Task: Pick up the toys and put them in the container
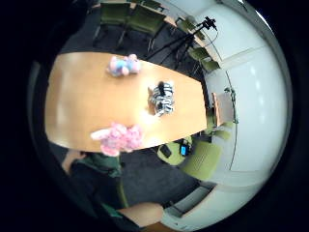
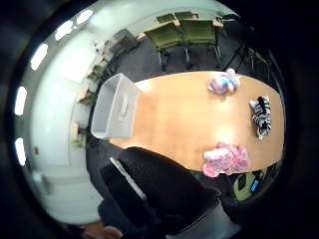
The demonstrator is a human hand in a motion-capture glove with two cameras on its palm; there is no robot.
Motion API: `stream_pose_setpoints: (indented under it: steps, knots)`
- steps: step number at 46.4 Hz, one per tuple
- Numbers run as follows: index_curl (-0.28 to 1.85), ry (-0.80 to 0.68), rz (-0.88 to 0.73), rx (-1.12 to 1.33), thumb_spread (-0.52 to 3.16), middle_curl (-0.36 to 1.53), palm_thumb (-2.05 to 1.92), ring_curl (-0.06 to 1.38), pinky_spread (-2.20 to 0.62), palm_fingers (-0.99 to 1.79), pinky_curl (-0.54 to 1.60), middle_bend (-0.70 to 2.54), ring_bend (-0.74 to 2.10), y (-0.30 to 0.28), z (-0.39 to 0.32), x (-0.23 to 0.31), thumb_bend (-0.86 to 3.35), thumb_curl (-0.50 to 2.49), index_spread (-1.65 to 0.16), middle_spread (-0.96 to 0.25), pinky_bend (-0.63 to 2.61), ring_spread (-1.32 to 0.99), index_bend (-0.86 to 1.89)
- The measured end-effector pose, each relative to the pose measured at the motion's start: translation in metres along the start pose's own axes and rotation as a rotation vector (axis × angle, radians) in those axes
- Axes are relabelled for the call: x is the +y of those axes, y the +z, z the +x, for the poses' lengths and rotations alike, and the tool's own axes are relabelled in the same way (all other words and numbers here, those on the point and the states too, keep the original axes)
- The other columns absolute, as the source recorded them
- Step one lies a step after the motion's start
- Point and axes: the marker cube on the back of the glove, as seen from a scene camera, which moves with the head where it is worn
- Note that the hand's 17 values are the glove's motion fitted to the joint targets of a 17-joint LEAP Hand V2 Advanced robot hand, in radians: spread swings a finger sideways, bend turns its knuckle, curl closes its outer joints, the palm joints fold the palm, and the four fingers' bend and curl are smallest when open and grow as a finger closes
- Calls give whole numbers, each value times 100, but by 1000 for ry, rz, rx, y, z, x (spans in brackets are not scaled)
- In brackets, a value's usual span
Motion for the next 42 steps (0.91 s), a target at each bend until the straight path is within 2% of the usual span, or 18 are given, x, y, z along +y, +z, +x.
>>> stream_pose_setpoints:
  steps: [13,25,42]
  knots:
    - [35,54,-70,-11,91,33,-21,23,-16,15,31,20,28,82,52,44,-14,6,-26,-16,42,-41,19]
    - [40,93,-149,-43,85,33,-21,24,-16,10,33,16,22,152,72,71,-14,7,-27,-16,44,-41,23]
    - [46,158,-317,-98,77,30,-21,23,-11,-2,37,14,16,221,90,100,-14,10,-28,-15,52,-38,35]
